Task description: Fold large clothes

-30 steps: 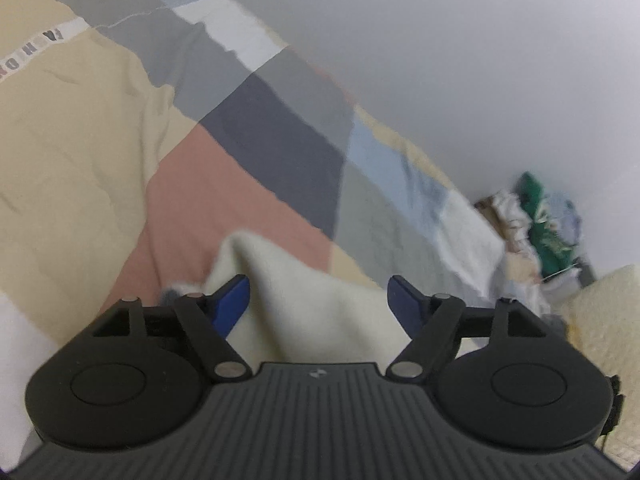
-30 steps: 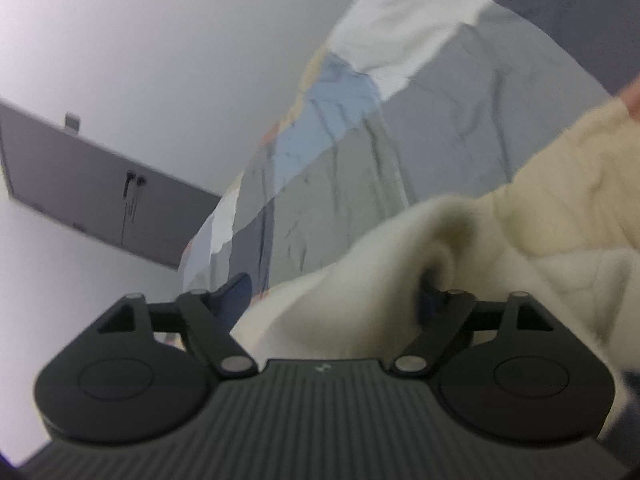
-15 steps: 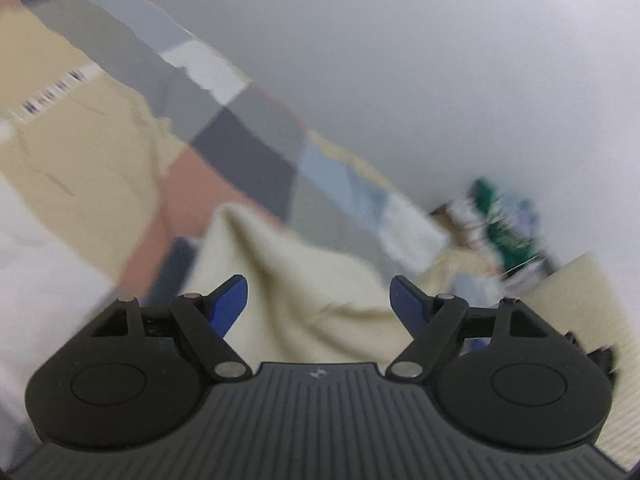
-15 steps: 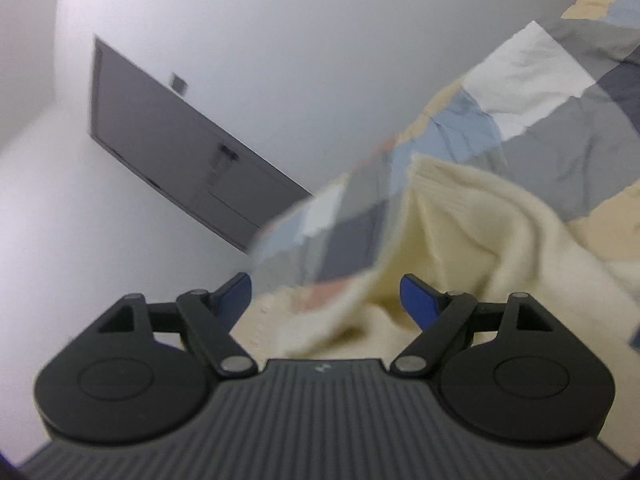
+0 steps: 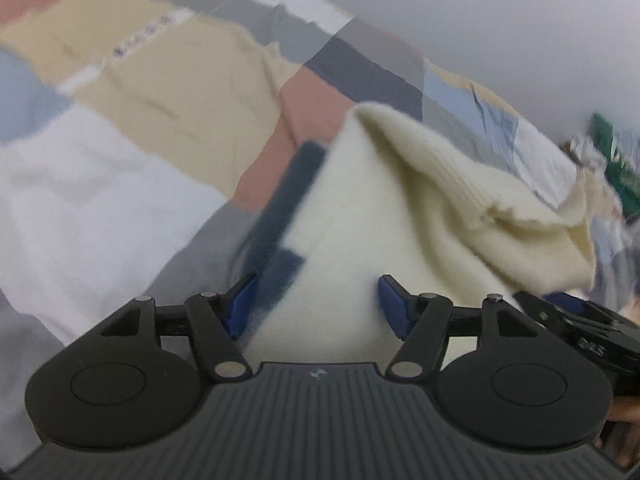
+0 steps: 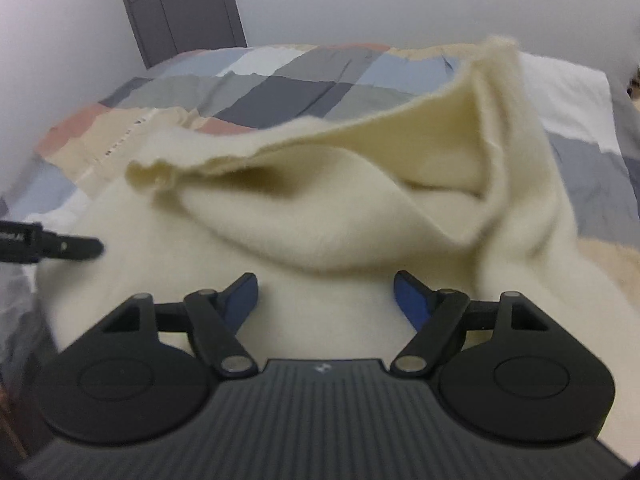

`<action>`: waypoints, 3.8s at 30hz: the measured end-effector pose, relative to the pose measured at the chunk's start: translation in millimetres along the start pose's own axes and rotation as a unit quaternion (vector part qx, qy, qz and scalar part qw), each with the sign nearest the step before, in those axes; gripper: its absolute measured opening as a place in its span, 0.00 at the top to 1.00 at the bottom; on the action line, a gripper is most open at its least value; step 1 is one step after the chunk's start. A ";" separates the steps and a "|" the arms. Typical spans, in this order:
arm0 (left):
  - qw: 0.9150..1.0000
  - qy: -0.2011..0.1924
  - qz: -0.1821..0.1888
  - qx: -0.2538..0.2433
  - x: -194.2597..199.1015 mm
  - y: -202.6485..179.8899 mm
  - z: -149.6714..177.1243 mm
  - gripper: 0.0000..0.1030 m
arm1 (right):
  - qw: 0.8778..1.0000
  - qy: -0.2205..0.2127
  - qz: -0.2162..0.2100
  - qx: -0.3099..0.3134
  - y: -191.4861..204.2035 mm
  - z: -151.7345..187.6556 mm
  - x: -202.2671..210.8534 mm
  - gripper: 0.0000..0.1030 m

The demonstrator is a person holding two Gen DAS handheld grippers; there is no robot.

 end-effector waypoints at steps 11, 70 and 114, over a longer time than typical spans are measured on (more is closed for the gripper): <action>1.000 -0.007 0.027 0.000 -1.6 -0.3 -9.4 0.32 | 0.997 0.023 0.036 -0.059 -17.1 -70.3 -77.8 0.32; 0.992 -0.118 0.035 0.034 19.4 2.1 -33.8 0.90 | 0.985 -0.064 0.125 -0.096 -105.1 -8.6 56.1 0.89; 0.990 -0.100 0.001 -0.103 67.3 -76.0 40.6 0.58 | 0.959 -0.025 -0.117 -0.256 36.1 65.3 75.2 0.15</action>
Point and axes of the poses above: each gripper's, at about its wrist camera, not at the fingertips, and x roughly against the way its jaws point, y to its left, z to its underside, the point moved 7 cm from there along -x, roughly the way its jaws point, and after that the axes turned 1 degree about -x, right-handed, at the moved point
